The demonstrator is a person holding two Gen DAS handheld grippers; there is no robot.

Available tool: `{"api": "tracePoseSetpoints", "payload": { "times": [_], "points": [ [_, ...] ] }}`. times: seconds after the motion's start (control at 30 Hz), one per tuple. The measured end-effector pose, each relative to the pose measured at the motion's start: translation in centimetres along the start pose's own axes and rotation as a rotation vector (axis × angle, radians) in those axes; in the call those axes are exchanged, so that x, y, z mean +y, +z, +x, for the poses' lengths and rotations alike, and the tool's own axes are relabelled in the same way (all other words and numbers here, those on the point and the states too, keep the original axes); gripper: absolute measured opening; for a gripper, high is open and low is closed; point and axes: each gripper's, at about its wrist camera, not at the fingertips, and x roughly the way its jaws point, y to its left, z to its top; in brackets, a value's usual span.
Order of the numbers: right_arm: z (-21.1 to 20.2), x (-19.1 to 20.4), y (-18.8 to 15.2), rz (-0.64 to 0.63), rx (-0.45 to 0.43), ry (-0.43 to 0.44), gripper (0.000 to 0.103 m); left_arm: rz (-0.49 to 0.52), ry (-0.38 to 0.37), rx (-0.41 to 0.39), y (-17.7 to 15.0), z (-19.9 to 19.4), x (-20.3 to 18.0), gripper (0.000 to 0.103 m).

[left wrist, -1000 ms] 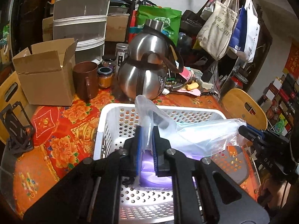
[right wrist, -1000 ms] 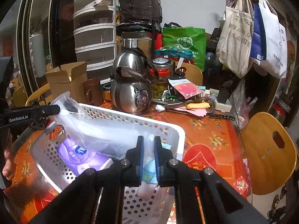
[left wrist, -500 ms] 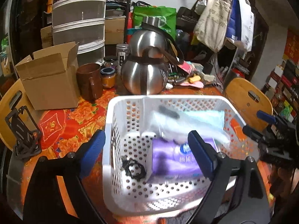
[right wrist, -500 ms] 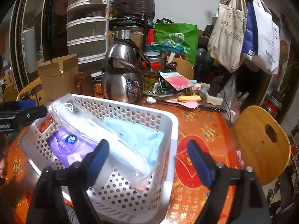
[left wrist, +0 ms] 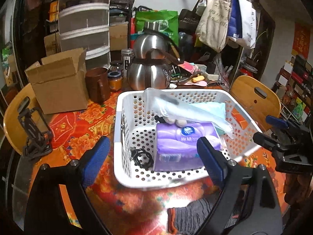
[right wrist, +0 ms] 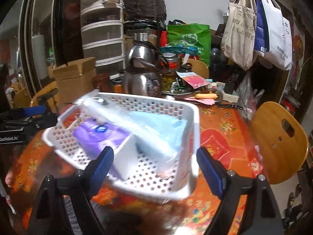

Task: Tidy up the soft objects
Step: 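Move both tools back toward the grey knit glove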

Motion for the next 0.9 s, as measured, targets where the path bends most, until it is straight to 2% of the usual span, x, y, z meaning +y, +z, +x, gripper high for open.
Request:
{"api": "tracePoseSetpoints", "payload": {
  "times": [0.17, 0.4, 0.5, 0.6, 0.77, 0.9],
  "points": [
    [-3.4, 1.4, -3.0, 0.003, -0.021, 0.047, 0.087, 0.036, -0.003, -0.038, -2.9, -4.4, -1.2, 0.089],
    [-6.2, 2.1, -9.3, 0.053, 0.001, 0.09, 0.088, -0.015, -0.045, -0.001, -10.1, -7.9, -1.0, 0.093],
    [-6.7, 2.6, -12.8, 0.056, 0.023, 0.119, 0.088, -0.05, -0.07, 0.042, -13.4, -7.7, -0.7, 0.093],
    [-6.6, 3.3, -15.5, 0.043, 0.049, 0.098, 0.088, -0.077, -0.115, 0.09, -16.3, -6.8, -0.8, 0.093],
    [-6.4, 4.7, -17.7, 0.019, 0.062, 0.12, 0.088, -0.056, -0.111, 0.138, -17.9, -4.3, -1.8, 0.093],
    [-5.8, 5.4, -18.6, 0.007, 0.073, 0.13, 0.07, -0.068, -0.107, 0.156, -18.1, -2.7, -1.9, 0.093]
  ]
}}
